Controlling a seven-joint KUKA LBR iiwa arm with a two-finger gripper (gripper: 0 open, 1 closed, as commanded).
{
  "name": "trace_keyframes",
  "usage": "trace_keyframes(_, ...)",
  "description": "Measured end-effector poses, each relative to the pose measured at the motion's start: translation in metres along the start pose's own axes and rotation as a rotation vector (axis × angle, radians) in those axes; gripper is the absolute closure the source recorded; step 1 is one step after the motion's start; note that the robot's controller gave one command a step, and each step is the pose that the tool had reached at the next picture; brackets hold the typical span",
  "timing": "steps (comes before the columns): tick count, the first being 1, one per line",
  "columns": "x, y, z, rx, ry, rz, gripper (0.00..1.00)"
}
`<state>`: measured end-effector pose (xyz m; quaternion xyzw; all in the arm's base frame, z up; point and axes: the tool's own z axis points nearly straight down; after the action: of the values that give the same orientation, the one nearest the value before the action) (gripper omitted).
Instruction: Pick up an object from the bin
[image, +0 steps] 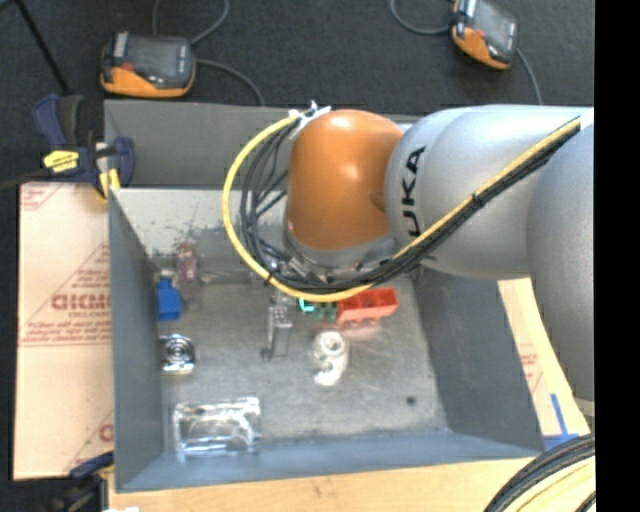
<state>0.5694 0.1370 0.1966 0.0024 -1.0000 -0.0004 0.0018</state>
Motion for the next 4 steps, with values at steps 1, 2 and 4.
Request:
trace_keyframes(1,0.098,0.009,0.086,0.002,0.007,0.099,0.00)
trace_keyframes(2,0.088,0.029,0.123,-0.002,-0.028,-0.244,0.00)
trace_keyframes(4,0.070,0.013,0.030,0.002,-0.012,-0.221,1.00)
